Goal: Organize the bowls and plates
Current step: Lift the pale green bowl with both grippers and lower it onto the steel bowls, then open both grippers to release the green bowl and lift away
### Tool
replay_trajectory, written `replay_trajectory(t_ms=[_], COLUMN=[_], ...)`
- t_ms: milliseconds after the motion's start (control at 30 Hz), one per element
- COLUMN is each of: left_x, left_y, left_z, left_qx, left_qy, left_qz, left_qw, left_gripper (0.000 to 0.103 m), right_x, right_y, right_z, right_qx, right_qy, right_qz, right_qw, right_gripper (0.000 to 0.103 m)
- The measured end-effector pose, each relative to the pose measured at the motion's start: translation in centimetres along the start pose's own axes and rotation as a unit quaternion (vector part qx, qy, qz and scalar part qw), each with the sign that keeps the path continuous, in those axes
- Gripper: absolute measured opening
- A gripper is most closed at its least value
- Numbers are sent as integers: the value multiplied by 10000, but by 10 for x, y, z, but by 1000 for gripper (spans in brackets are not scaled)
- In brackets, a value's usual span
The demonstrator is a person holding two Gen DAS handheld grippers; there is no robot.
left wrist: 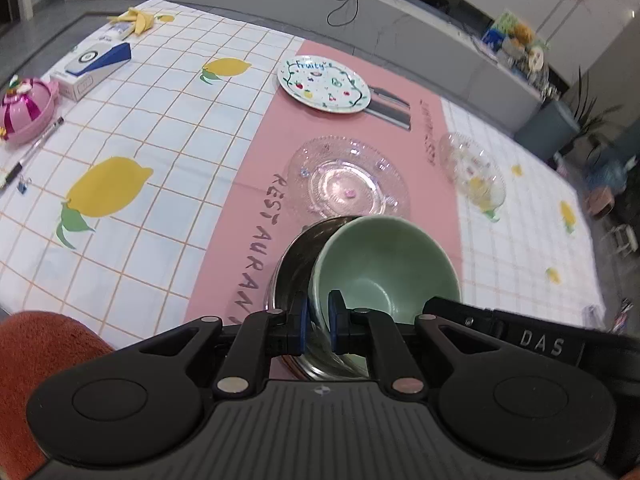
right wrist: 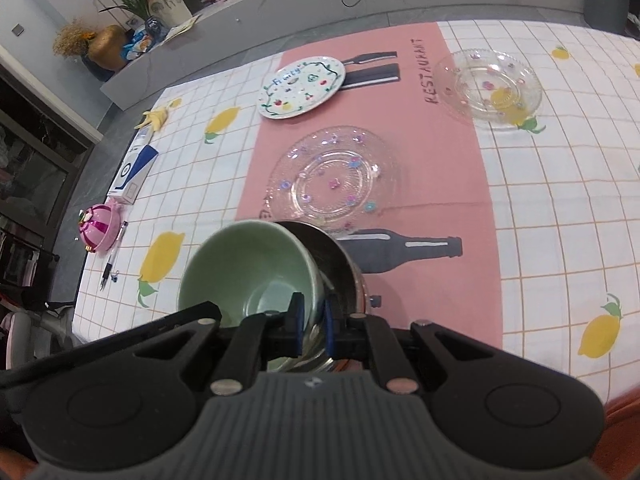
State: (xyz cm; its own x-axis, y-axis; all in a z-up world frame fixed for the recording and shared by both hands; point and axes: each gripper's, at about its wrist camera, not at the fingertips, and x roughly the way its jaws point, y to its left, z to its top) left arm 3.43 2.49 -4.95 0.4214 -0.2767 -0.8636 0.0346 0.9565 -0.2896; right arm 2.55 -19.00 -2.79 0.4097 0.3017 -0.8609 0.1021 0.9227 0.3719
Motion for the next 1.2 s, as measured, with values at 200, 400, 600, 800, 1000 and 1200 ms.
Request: replay_trajectory(t_ms=[200,400,600,800,1000,1200], left_x=[6,11,14,15,6,-12], left_y=[0,-9,-12,-10,-11,-10], left_z=[0,-2,-1,2,5,16], left_qx=[148,449,597,544,617,686], left_qy=[47,60,52,136,-31,-244], left_qz=[174,370,430,357,261,133], left_qw=[9997,9983,9973,9978,9977,9973], left_gripper=[11,11,11,12,21,23], right_x=[15,22,25,24,16,-5], right_y=[0,0,-2,-3,-1,7], right_z=[-2,-3,-2,1,1,6], right_qx=[-62,-161,-157,-113,-189,-470], right_qy=[145,181,206,214,145,-143], right_qz=[-37,-157,-160,-99,85,134], right_qw=[9999,9996,9995,9997,9997,9987], right_gripper=[8,8,8,12,29,40])
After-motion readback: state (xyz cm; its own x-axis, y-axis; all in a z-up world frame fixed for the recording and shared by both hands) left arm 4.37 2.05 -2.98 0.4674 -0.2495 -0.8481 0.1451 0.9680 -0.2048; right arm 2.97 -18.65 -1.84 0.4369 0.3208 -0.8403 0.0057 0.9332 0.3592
